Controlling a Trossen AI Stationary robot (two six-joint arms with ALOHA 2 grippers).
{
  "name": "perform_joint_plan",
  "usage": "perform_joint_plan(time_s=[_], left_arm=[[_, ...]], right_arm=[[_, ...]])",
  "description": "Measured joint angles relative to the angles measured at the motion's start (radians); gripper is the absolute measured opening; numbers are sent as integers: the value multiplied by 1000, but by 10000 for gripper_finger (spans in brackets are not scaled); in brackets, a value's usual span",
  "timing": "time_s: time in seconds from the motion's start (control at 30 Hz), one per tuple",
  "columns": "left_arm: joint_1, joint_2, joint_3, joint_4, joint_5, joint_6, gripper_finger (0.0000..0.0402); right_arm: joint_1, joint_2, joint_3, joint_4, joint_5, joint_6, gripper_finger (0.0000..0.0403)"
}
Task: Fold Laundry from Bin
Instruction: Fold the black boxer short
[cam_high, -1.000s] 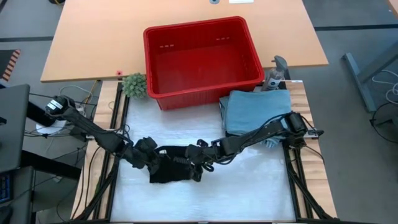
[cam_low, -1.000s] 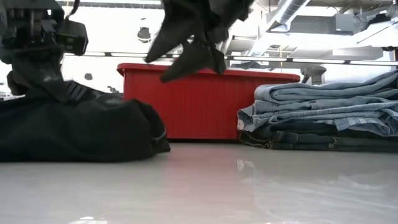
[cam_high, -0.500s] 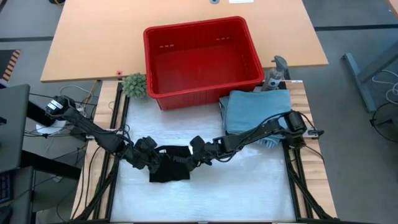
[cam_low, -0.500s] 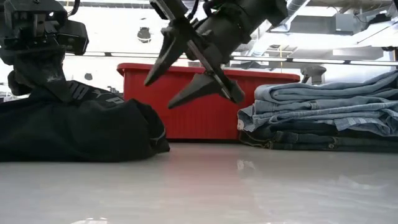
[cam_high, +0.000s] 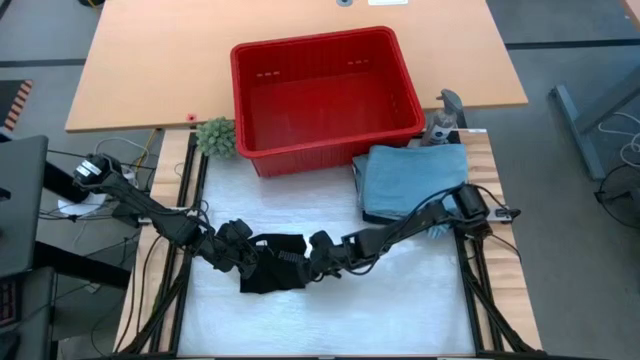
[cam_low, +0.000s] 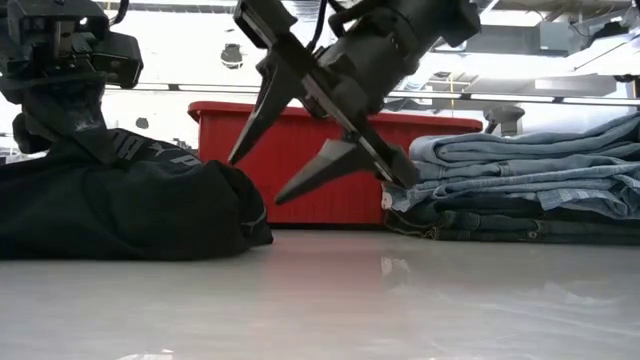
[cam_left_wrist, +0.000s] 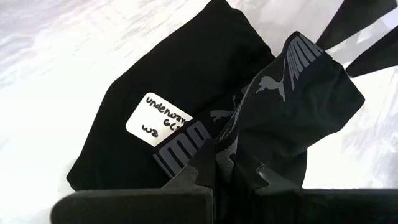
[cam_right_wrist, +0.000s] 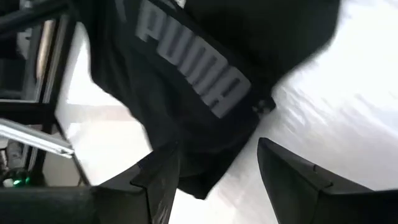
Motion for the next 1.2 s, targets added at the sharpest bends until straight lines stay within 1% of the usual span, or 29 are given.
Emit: perform_joint_plan(time_s=[0.2, 0.37, 0.43, 0.63, 0.7, 0.77, 0.87, 0.93, 1.0, 1.07, 1.17, 1.2], left_arm=[[0, 0, 0, 0, -1, 8, 0], [0, 0, 0, 1, -3, 17, 0], [0, 0, 0, 1, -9, 17, 0], [0, 0, 0, 6, -27, 22, 0], [0, 0, 0, 8, -31, 25, 0], [0, 0, 0, 11, -35, 31, 0], [0, 0, 0, 12, -36, 32, 0], [0, 0, 0, 11, -36, 35, 0], [0, 0, 0, 12, -38, 46, 0], [0, 0, 0, 12, -40, 49, 0], [0, 0, 0, 11, -43, 49, 0], [0, 0, 0, 11, -43, 49, 0]], right_arm=[[3, 22, -1, 14, 25, 58, 240], [-22, 48, -1, 103, 41, 64, 240], [-34, 63, 2, 146, 38, 75, 240], [-37, 108, -2, 173, 25, 108, 240], [-36, 127, 3, 216, 25, 107, 240], [-42, 133, 0, 218, 22, 98, 240], [-53, 149, 1, 271, 1, 83, 235], [-59, 149, 0, 274, -8, 80, 218], [-63, 149, 0, 269, -13, 74, 184], [-64, 149, 0, 274, -18, 54, 134], [-64, 149, 0, 293, -25, 25, 45], [-64, 149, 1, 301, -26, 10, 33]])
